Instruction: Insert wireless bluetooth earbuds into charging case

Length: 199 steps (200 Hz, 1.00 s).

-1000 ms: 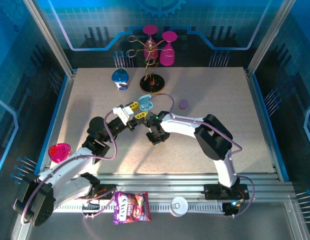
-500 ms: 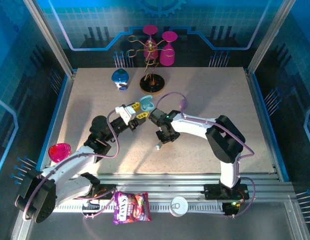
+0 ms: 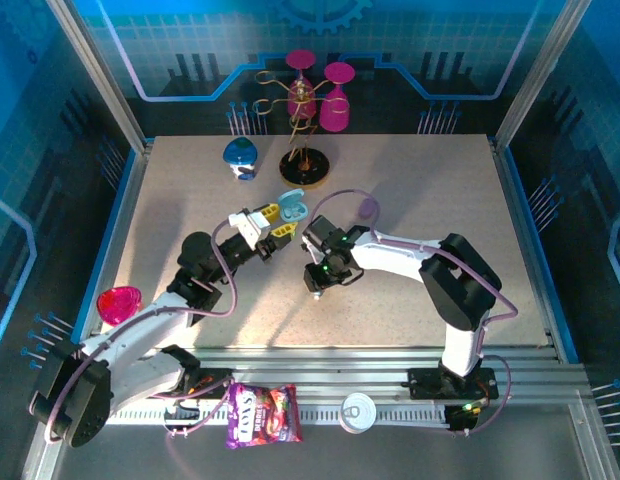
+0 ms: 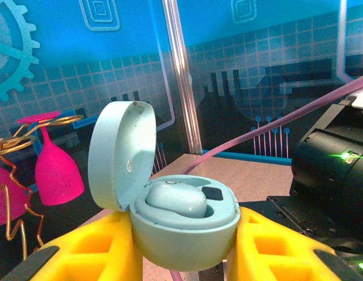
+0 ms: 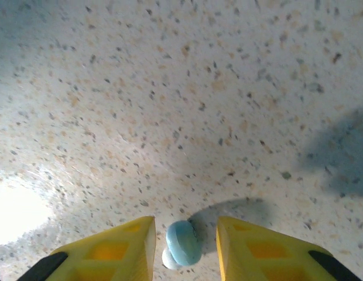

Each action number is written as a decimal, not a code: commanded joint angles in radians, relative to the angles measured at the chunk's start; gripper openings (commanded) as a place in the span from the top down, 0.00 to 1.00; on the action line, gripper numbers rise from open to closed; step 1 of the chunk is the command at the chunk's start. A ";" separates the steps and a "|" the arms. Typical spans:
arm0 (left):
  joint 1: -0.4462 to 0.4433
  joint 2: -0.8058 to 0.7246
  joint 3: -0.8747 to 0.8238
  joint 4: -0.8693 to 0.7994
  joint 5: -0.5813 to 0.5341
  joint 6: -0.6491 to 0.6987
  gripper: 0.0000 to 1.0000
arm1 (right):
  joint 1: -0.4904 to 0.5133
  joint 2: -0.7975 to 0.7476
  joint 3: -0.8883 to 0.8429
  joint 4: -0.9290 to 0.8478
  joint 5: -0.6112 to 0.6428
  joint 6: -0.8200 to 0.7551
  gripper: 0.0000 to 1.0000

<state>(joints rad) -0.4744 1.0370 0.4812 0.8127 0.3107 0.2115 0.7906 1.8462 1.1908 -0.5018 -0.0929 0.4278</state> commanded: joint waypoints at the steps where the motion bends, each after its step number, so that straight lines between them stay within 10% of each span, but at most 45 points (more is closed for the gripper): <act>1: -0.006 -0.020 0.028 0.020 0.010 -0.006 0.70 | -0.015 0.026 -0.011 0.028 -0.069 -0.028 0.68; 199: -0.007 -0.006 0.039 0.022 0.017 -0.006 0.70 | -0.019 0.022 -0.098 0.099 -0.160 -0.001 0.71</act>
<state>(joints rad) -0.4744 1.0351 0.4812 0.8124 0.3107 0.2119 0.7700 1.8557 1.1164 -0.4450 -0.1871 0.4183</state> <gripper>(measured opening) 0.337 0.299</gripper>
